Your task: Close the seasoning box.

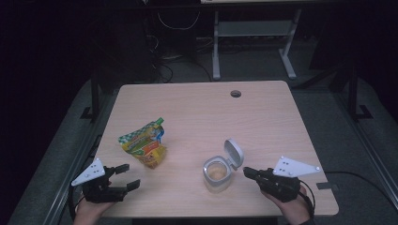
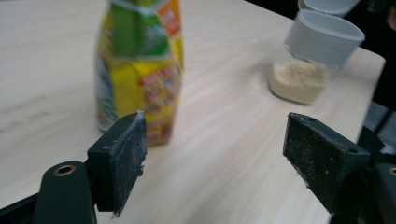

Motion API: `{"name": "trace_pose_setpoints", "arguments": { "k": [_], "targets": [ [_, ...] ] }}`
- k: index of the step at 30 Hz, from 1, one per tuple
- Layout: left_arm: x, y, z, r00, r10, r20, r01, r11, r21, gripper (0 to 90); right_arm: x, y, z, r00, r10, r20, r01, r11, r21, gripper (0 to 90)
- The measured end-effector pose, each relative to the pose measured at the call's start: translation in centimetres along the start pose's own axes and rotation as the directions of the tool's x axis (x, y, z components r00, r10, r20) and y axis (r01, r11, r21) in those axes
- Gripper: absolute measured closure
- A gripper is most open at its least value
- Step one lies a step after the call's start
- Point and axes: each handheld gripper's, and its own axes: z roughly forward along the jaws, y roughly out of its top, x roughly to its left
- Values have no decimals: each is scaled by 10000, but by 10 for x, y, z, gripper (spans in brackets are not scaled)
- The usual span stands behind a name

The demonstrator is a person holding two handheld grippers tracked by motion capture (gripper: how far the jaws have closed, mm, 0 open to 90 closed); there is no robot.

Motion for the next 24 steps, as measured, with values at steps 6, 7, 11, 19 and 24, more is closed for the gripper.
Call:
{"name": "trace_pose_setpoints", "arguments": {
  "k": [6, 7, 11, 19, 24],
  "targets": [
    [-8, -3, 11, 9989, 267, 388, -279, 9992, 296, 206, -17, -3, 0, 9975, 320, 622, -313, 9994, -108, 883],
    [-9, -2, 13, 9984, 298, 485, -314, 9989, 335, 205, -20, -2, 1, 9969, 324, 714, -314, 9994, -148, 884],
    [-15, -1, 22, 9955, 490, 806, -533, 9973, 515, 198, -28, 4, 6, 9956, 400, 843, -370, 9986, -377, 884],
    [-21, -1, 32, 9918, 628, 1116, -724, 9938, 845, 176, -32, 14, 23, 9975, 335, 620, -299, 9979, -567, 887],
    [-22, -2, 35, 9903, 686, 1205, -814, 9912, 1048, 167, -22, 17, 27, 9994, 143, 321, -124, 9983, -571, 886]
  ]
}}
